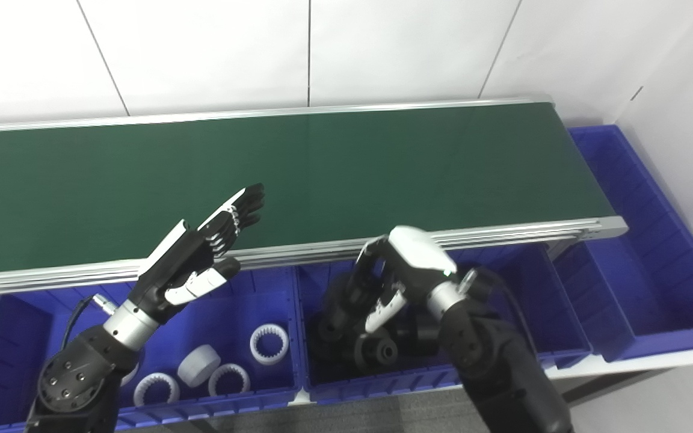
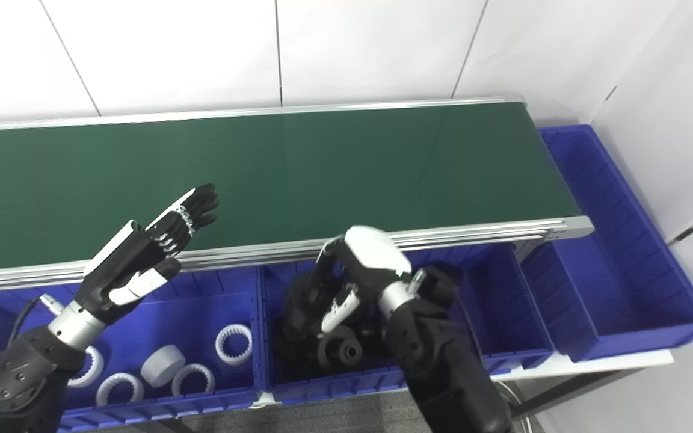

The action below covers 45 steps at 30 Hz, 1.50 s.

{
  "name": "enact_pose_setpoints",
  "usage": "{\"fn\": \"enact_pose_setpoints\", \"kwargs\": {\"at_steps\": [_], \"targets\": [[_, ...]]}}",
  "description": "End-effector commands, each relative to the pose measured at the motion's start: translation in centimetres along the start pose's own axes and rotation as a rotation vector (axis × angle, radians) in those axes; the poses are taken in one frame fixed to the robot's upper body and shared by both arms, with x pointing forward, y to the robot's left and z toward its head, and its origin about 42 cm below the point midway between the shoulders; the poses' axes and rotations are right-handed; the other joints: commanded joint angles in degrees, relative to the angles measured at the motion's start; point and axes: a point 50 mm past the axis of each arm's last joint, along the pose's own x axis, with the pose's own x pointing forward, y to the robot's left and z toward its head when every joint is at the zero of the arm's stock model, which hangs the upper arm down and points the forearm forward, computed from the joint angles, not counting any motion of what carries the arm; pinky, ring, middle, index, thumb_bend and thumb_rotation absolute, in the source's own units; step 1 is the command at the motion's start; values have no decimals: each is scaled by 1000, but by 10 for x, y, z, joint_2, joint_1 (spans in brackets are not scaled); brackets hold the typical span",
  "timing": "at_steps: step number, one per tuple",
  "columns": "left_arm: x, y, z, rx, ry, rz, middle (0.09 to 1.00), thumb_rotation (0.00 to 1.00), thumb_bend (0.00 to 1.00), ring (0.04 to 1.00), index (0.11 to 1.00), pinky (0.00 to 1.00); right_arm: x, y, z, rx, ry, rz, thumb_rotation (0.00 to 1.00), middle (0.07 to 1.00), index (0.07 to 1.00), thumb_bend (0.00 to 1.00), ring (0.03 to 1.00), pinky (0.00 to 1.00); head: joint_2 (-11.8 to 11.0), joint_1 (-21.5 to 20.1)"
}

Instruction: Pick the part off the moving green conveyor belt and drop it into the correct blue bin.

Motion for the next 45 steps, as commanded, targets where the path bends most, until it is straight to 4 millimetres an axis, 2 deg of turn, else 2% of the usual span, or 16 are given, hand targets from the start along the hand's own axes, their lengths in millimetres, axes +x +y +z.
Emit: {"fn": "enact_pose_setpoints", "kwargs": {"at_steps": [1,3,4,7,11,16,20,23,25,26,27,29,32,35,39,45], "targets": [[3,5,13,15,-45,8,1000,699,332,1000,974,982,8,-2,11,-19,-60,-57,0,464,619,554,479,413,0,0],[3,4,14,14,-47,3,1000,696,325,1000,977,989,15,10,6,-39,-45,-39,0,480,639,564,505,439,-9,5],[2,4,14,12,-51,1,1000,695,319,1000,978,993,17,15,4,-43,-38,-29,34,554,645,745,545,483,-11,7],[0,3,14,6,-50,0,1000,698,334,1000,981,995,23,26,0,-36,-20,-11,105,661,705,880,620,561,-17,13],[-2,2,11,-3,-37,8,1000,672,338,1000,971,980,27,33,-2,-32,11,4,267,713,737,967,664,616,-16,23],[-4,-1,6,-6,-40,8,1000,664,325,1000,968,974,30,38,-7,-26,29,32,400,740,773,999,696,643,-21,29],[-10,-4,-3,-18,-23,0,1000,693,344,1000,975,993,29,45,-10,-28,37,44,463,767,822,1000,722,667,-70,50],[-21,-9,-20,-6,-15,14,997,705,368,998,965,986,20,54,-10,-22,22,37,476,785,837,981,740,681,-153,63],[-30,-12,-34,-12,19,27,985,716,395,983,951,968,8,62,-11,-3,-40,-3,459,778,840,899,740,677,-194,70],[-32,-13,-38,-19,31,30,980,709,411,977,945,959,4,65,-11,7,-67,-23,451,767,832,857,732,666,-194,70],[-34,-13,-42,-21,47,38,974,693,428,967,938,940,-3,69,-12,34,-119,-57,523,774,824,778,742,669,-211,76],[-36,-13,-45,-9,70,42,972,676,423,961,936,927,-17,74,-12,134,-224,-110,578,790,820,705,763,684,-205,81],[-36,-12,-44,11,75,43,965,613,395,956,932,915,-34,76,-10,311,-350,-154,789,866,863,558,837,758,-184,81],[-37,-12,-42,18,73,43,966,595,395,956,937,919,-42,73,-6,419,-425,-198,964,924,911,510,886,814,-176,79],[-42,-15,-42,13,76,42,970,634,410,959,944,925,-48,68,4,553,-507,-278,997,948,930,457,913,849,-166,76],[-55,-19,-41,19,94,39,981,670,417,971,955,950,-47,76,12,602,-530,-256,1000,957,936,438,926,865,-149,82]]}}
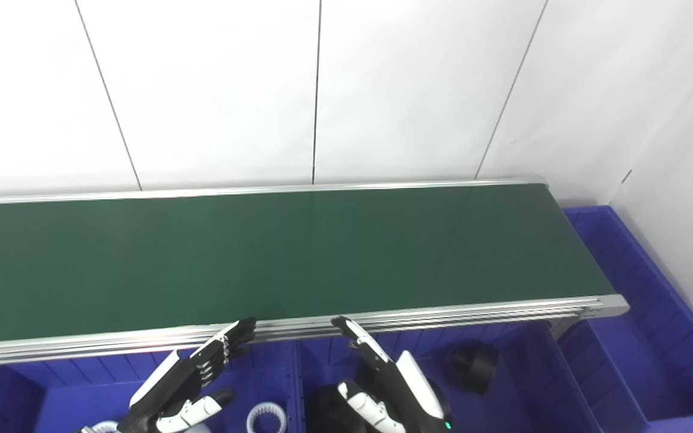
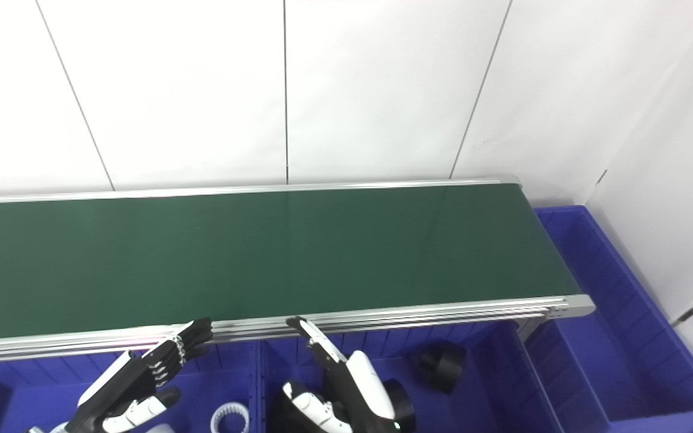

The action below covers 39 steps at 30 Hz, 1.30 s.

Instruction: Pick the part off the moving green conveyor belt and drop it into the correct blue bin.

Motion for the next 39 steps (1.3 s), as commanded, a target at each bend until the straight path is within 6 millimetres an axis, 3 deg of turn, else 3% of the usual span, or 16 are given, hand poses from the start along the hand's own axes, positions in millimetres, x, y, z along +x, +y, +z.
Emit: {"fn": "enact_pose_setpoints", "kwargs": {"at_steps": [1,8,11,14,18,19,21,24,28,35,39], "targets": [[-2,5,10,41,-49,4,984,673,416,975,956,957,1,0,7,18,-73,2,999,961,937,448,925,862,2,3],[-11,0,6,34,-31,-9,989,706,440,977,966,953,3,9,8,52,-90,22,991,977,952,471,939,877,12,4],[-13,-3,7,46,-23,-23,996,753,451,987,977,963,7,7,12,44,-99,29,1000,977,951,484,920,825,21,7],[-13,-6,9,49,-28,-22,1000,765,465,992,979,968,10,3,15,33,-106,38,1000,980,950,465,935,870,29,10],[-10,-12,11,40,-45,-22,1000,780,476,996,984,974,13,-6,16,18,-114,55,999,982,950,454,934,846,51,65],[-7,-15,12,38,-51,-23,1000,782,478,997,985,976,13,-10,16,19,-115,61,998,983,952,454,932,843,59,116],[-2,-20,15,59,-55,-23,1000,784,477,994,988,967,10,-18,17,19,-111,74,999,986,961,461,901,811,64,131],[6,-26,20,64,-82,-18,997,742,442,986,981,955,9,-24,19,13,-117,77,999,977,952,441,932,872,66,98],[5,-22,25,81,-89,-12,1000,774,438,995,991,972,12,-20,20,7,-117,73,985,971,941,444,945,889,66,63],[0,-15,28,68,-97,5,1000,807,450,996,983,972,18,-11,22,25,-115,70,975,983,953,455,935,855,70,53],[1,-10,33,69,-104,11,1000,788,421,994,975,967,19,-9,24,26,-112,57,967,980,951,452,922,829,89,46]]}}
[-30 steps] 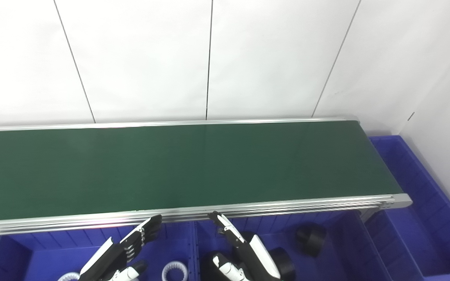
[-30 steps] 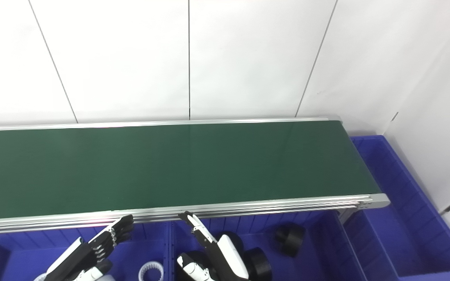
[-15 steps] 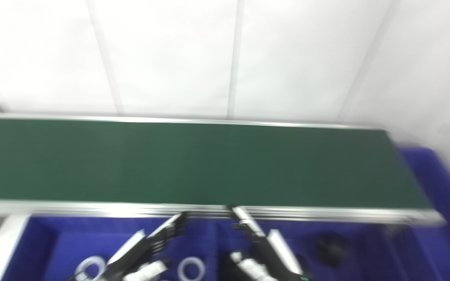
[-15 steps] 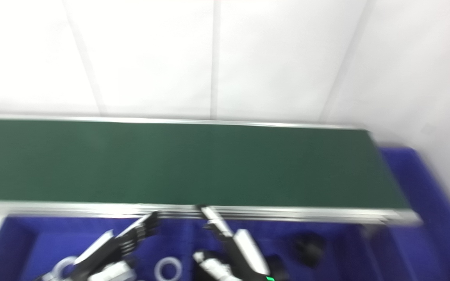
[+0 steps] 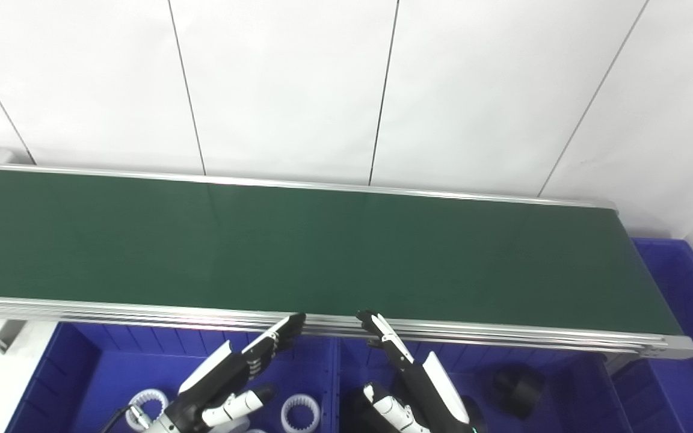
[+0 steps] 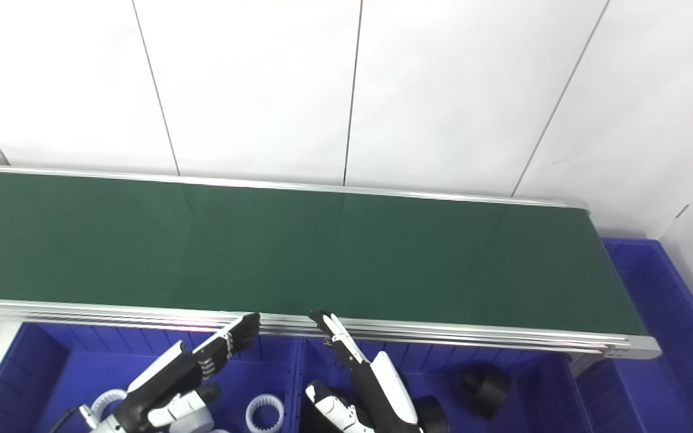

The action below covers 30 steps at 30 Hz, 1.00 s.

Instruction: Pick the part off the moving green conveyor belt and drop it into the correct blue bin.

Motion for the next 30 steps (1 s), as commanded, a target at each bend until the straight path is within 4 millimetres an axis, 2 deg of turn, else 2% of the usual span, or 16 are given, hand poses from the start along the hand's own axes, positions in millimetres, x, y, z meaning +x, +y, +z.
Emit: {"fn": "enact_pose_setpoints", "kwargs": {"at_steps": [1,4,7,10,12,15,25,30], "targets": [[8,9,15,23,-52,10,1000,787,420,994,975,967,8,-1,9,5,-29,-36,965,980,950,451,921,828,20,-3],[14,12,21,18,-57,13,1000,764,410,992,972,963,10,-2,11,6,-31,-54,962,971,946,431,926,836,30,-6],[16,14,22,-2,-61,6,1000,749,407,995,975,972,9,-1,8,8,-24,-49,979,975,950,425,934,850,18,-14],[15,15,19,-12,-60,6,997,736,414,992,969,974,7,1,5,12,-14,-49,997,985,958,430,941,871,18,-20],[14,16,19,-13,-54,10,996,733,418,990,967,969,7,2,5,16,-10,-54,988,983,955,432,912,842,20,-22],[14,18,22,-5,-55,12,1000,744,428,999,969,978,8,3,6,21,-17,-59,967,980,954,431,920,837,20,-24],[12,21,20,-9,-59,2,1000,751,435,1000,974,980,10,8,4,28,-12,-61,987,987,959,442,938,856,13,-34],[12,21,19,-6,-54,3,1000,751,439,999,974,975,11,9,4,26,-11,-64,990,988,957,452,931,826,14,-35]]}}
